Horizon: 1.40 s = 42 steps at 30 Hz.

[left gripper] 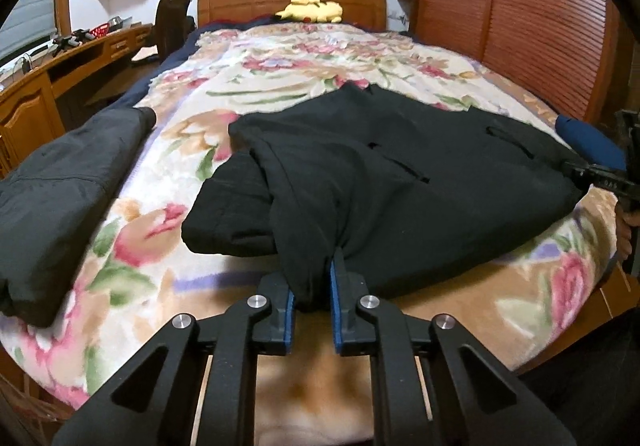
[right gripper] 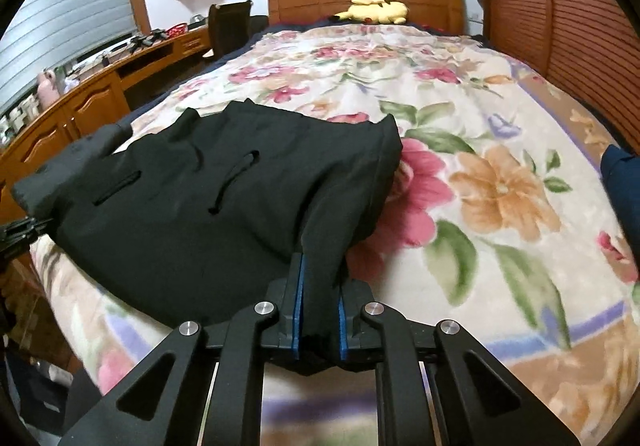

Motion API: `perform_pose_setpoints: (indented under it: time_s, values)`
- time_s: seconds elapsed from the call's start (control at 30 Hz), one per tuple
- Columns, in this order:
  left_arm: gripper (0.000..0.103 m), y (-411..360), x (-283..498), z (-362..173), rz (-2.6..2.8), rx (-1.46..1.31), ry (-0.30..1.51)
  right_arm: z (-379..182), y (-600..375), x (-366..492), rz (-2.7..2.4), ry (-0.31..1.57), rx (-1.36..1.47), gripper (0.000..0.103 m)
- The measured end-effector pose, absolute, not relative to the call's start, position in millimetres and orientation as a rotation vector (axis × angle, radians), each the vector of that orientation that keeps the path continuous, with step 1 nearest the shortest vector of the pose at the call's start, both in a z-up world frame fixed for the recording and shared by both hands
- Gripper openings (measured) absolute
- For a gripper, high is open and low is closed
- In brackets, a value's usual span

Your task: Fold large clothes

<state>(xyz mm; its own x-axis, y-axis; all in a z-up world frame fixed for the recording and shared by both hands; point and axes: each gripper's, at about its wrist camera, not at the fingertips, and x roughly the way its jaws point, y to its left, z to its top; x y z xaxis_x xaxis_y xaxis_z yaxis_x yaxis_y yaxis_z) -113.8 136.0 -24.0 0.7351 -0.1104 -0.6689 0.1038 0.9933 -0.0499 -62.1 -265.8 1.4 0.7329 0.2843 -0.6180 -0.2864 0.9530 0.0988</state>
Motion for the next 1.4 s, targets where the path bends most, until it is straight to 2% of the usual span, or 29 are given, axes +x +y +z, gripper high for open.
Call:
perform_pose_setpoints:
  time_s: [0.23,0.57,0.63,0.67,0.7,0.8,0.9,1.4]
  values:
    - [0.014,136,-156,-18,-0.145,-0.020,0.702,8,-271,-103,0.344,0.657,-0.091,0.013]
    - [0.020,128,-155,-17,-0.080,0.000,0.712,0,-279,-107,0.305,0.660,-0.132,0.020]
    - [0.029,128,-157,-18,-0.067,-0.002,0.713,7,-280,-106,0.270,0.633,-0.130,0.026]
    - [0.033,129,-159,-16,-0.065,-0.005,0.704,9,-281,-107,0.249,0.618,-0.127,0.032]
    - [0.042,130,-161,-15,-0.066,-0.009,0.697,12,-282,-107,0.228,0.601,-0.122,0.040]
    - [0.053,133,-168,-10,-0.061,-0.010,0.663,18,-279,-110,0.197,0.553,-0.121,0.049]
    - [0.082,132,-174,-9,-0.052,0.011,0.644,15,-268,-111,0.210,0.534,-0.128,0.051]
    - [0.083,140,-174,-24,-0.009,-0.036,0.659,-4,-142,-110,0.478,0.536,-0.225,0.053]
